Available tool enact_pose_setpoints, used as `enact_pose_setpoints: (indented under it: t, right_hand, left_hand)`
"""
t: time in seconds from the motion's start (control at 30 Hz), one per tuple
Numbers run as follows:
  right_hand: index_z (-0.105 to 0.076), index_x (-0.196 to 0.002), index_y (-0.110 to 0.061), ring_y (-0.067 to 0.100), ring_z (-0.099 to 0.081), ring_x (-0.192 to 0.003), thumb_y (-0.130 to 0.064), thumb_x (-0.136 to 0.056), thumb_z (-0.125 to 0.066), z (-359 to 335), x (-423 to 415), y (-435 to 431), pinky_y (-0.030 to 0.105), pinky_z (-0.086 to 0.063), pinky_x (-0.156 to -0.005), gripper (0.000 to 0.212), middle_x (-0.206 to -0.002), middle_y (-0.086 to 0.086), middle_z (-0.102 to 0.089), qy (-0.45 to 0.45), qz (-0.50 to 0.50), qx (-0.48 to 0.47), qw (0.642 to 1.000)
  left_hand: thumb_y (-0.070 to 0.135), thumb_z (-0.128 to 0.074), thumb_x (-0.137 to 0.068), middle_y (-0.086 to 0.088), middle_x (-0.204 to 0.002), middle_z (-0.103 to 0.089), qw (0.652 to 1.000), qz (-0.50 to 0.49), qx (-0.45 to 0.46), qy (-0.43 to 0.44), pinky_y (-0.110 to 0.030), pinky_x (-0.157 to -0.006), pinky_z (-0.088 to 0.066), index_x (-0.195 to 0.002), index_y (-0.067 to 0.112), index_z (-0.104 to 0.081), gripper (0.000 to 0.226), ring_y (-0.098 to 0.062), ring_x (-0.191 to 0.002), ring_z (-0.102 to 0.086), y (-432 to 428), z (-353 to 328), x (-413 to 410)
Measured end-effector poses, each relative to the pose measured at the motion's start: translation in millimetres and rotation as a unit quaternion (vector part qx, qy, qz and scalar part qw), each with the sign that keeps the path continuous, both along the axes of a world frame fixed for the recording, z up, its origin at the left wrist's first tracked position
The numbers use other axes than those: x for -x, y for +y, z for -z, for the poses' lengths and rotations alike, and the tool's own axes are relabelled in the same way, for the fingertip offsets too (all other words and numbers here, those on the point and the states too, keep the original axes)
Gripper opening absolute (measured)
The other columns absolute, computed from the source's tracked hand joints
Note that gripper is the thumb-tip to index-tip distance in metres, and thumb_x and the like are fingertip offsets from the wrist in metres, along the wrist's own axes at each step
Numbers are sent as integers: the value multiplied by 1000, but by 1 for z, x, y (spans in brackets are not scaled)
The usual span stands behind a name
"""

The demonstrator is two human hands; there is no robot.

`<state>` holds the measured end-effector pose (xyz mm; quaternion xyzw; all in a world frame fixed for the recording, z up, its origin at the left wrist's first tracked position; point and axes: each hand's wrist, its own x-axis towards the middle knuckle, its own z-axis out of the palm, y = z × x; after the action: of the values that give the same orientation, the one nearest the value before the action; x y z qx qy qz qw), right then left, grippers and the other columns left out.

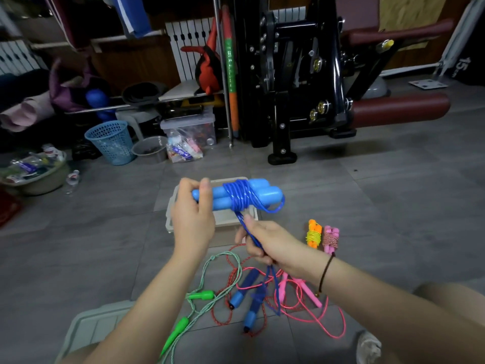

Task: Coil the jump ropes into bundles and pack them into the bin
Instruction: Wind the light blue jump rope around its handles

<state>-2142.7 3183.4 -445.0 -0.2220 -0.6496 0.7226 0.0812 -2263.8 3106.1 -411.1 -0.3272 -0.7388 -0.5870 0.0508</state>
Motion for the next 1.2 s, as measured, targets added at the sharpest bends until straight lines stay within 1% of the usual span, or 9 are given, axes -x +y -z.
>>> enact_pose_setpoints:
  t: [0.17,0.3,0.4,0.5,0.63,0.8,0.9,1.07,1.2]
  right_hand:
    - [-64,-91,-12,4,-38,-33,-24,-98,-46,-23,-11,7,15,-32,-39,23,-49,-6,-44,-23,-96,-224,969]
    - [-70,-71,-22,6,-48,-49,-37,-88,-62,-31,-18,36,21,-38,-52,24,-51,-6,-56,-24,-30,-457,889]
    - [-67,-72,-24,14,-53,-57,-58,-80,-55,-27,-19,54,38,-47,-60,37,-58,2,-60,-52,16,-537,842]
    - [-66,-72,-24,11,-55,-59,-66,-74,-48,-23,-16,61,36,-47,-61,45,-60,-1,-62,-25,40,-509,859]
    - [-66,-65,-26,0,-52,-57,-39,-84,-66,-20,-12,63,26,-43,-62,23,-59,-5,-64,21,40,-441,896]
    - [-57,-55,-21,-2,-41,-47,-21,-90,-60,-32,-15,60,13,-33,-51,35,-44,-11,-48,66,-7,-260,963]
    - [-56,-54,-15,2,-37,-47,-31,-88,-59,-38,-20,61,16,-30,-46,37,-49,-7,-45,108,-12,-177,978]
    - [-59,-58,-12,10,-39,-47,-40,-83,-62,-44,-21,65,21,-32,-47,38,-54,5,-46,85,-19,-116,989]
    - [-48,-69,-11,1,-49,-34,-2,-97,-40,-39,-20,63,18,-40,-41,31,-37,-9,-52,13,71,-26,997]
  left_hand:
    - [29,-48,-97,-17,-73,-62,981,-41,131,134,-38,-59,-32,-86,8,-47,23,-42,-71,-57,2,5,38]
    - [43,-37,-89,-17,-55,-60,928,67,241,278,-32,-43,-36,-80,7,-52,40,-38,-49,-58,9,22,31]
    - [55,-24,-83,-18,-65,-62,920,142,253,264,-40,-53,-45,-84,22,-39,36,-41,-64,-59,13,28,22]
    - [59,-18,-81,-11,-62,-52,920,190,235,248,-40,-57,-38,-81,25,-28,35,-40,-69,-54,13,31,18]
    - [54,-24,-88,2,-52,-33,920,275,184,209,-38,-56,-30,-68,30,-25,31,-24,-56,-41,12,24,4]
    - [43,-31,-92,-3,-61,-48,941,328,64,61,-31,-56,-37,-68,19,-42,36,-12,-57,-43,4,9,-17]
    - [42,-31,-93,-7,-71,-55,955,291,18,46,-34,-60,-41,-70,5,-47,46,-14,-60,-48,1,-2,-21]
    - [31,-33,-95,15,-69,-60,967,251,-18,51,-11,-58,-36,-68,6,-46,39,2,-61,-50,1,-12,-29]
    - [13,-30,-99,10,-61,-57,979,166,-87,-77,-16,-49,-36,-66,11,-44,36,1,-53,-44,7,-23,-28]
